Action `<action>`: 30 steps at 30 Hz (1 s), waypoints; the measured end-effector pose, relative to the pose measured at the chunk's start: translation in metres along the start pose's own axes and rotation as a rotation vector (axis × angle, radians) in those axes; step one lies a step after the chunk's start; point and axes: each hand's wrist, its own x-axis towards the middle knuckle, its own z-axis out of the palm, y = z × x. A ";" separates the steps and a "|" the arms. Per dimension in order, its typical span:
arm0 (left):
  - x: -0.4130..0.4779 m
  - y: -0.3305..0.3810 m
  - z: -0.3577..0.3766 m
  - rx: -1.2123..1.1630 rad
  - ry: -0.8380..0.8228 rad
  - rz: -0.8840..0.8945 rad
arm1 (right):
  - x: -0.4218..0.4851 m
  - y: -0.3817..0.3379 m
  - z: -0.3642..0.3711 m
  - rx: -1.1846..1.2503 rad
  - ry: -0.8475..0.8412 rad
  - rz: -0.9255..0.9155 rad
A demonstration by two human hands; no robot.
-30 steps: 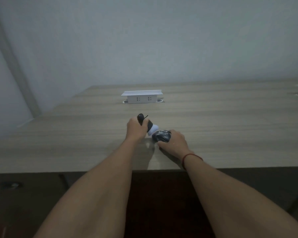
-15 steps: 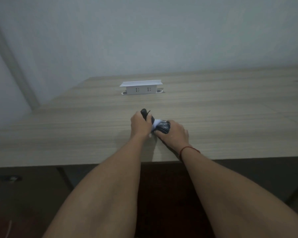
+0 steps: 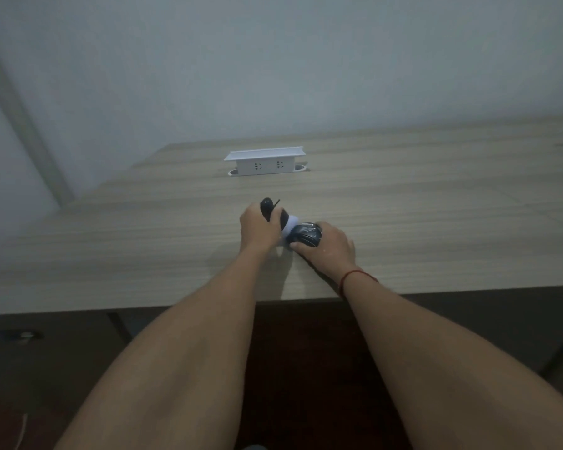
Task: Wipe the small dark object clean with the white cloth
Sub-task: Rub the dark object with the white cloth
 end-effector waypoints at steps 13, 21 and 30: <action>-0.009 -0.002 0.007 0.095 0.015 -0.039 | -0.006 -0.003 -0.010 -0.019 -0.057 0.008; -0.007 0.011 0.004 0.008 -0.061 0.046 | -0.009 -0.004 -0.020 0.093 -0.110 0.040; -0.006 0.015 -0.002 0.088 -0.073 0.115 | -0.010 -0.005 -0.015 0.062 -0.054 0.031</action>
